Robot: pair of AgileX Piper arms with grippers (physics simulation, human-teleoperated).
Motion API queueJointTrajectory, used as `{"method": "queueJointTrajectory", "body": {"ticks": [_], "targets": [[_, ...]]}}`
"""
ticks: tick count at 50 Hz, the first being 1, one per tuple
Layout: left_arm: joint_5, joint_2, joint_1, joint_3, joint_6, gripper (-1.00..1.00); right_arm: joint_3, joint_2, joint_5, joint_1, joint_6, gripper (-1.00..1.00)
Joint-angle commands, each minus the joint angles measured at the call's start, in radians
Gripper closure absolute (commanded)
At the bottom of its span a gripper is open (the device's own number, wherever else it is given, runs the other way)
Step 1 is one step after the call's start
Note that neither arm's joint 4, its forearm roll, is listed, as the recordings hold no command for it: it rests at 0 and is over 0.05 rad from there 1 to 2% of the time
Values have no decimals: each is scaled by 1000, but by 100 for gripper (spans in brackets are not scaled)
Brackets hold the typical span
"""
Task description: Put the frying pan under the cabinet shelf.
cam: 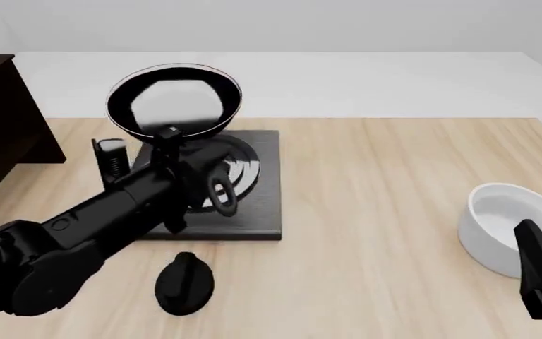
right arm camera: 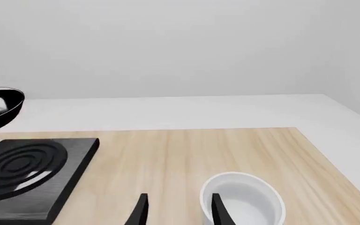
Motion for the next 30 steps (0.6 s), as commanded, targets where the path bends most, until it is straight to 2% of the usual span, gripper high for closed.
{"method": "queueJointTrajectory", "body": {"ticks": [1, 5, 7, 14, 16, 17, 20, 27, 28, 30], "targets": [[-8, -123, 63, 67, -64, 100, 0, 0, 0, 0, 0, -100], [-29, -148, 109, 111, -118, 100, 0, 0, 0, 0, 0, -100], [2, -163, 104, 96, -98, 100, 0, 0, 0, 0, 0, -100], [-49, -146, 143, 165, -164, 100, 0, 0, 0, 0, 0, -100], [-48, -167, 144, 167, -159, 100, 0, 0, 0, 0, 0, -100], [-18, -202, 179, 179, -153, 100, 0, 0, 0, 0, 0, -100], [-35, -222, 177, 183, -159, 100, 0, 0, 0, 0, 0, -100], [-100, -175, 163, 212, -188, 100, 0, 0, 0, 0, 0, -100], [-81, -192, 224, 225, -193, 100, 0, 0, 0, 0, 0, -100], [-104, -201, 213, 236, -211, 100, 0, 0, 0, 0, 0, -100]]}}
